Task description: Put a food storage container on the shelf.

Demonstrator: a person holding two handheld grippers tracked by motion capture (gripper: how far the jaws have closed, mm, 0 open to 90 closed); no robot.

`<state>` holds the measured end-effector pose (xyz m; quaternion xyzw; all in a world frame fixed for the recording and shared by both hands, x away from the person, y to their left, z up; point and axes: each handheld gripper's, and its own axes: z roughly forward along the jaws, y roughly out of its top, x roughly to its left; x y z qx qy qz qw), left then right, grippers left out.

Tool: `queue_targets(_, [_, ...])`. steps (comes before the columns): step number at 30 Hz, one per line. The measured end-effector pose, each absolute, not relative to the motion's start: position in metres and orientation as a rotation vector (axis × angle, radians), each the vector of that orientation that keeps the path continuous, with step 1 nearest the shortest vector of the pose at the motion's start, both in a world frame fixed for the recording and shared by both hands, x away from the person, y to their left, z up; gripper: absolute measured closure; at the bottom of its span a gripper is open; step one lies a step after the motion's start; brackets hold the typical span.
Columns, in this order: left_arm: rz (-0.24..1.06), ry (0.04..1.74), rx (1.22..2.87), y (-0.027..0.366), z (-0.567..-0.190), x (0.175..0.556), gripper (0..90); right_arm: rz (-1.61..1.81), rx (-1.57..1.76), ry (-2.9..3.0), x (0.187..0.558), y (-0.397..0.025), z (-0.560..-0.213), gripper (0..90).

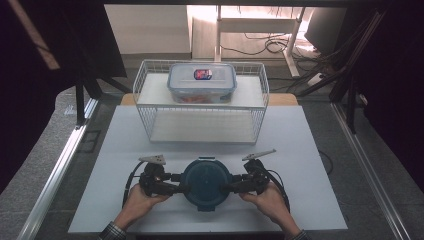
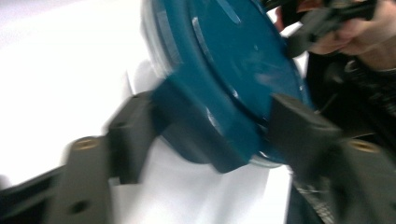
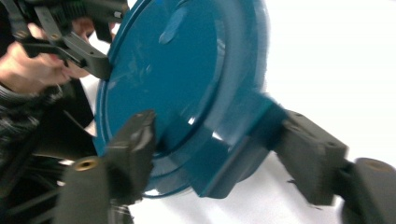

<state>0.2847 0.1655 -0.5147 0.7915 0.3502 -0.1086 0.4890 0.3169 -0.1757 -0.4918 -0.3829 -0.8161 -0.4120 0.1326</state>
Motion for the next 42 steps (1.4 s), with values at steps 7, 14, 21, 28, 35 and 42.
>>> queue_targets(7, [-0.250,0.848,1.884,0.169,-0.512,0.273,48.1,-1.223,-1.117,-2.352,0.307,-0.182,-0.486,42.2])
queue_targets(14, [-0.254,0.840,1.880,0.170,-0.514,0.271,48.2,-1.222,-1.136,-2.307,0.309,-0.193,-0.492,42.5])
queue_targets(21, [-0.269,0.874,1.850,0.172,-0.517,0.271,48.1,-1.218,-1.150,-2.241,0.309,-0.192,-0.493,51.4])
queue_targets(28, [-0.312,0.992,1.748,0.176,-0.523,0.263,50.4,-1.232,-1.189,-2.252,0.302,-0.189,-0.489,52.2])
queue_targets(35, [-0.358,1.050,1.688,0.176,-0.519,0.259,55.4,-1.224,-1.222,-2.243,0.296,-0.189,-0.484,55.7])
queue_targets(42, [-0.318,1.045,1.670,0.178,-0.508,0.264,57.1,-1.265,-1.210,-2.349,0.290,-0.185,-0.471,56.5])
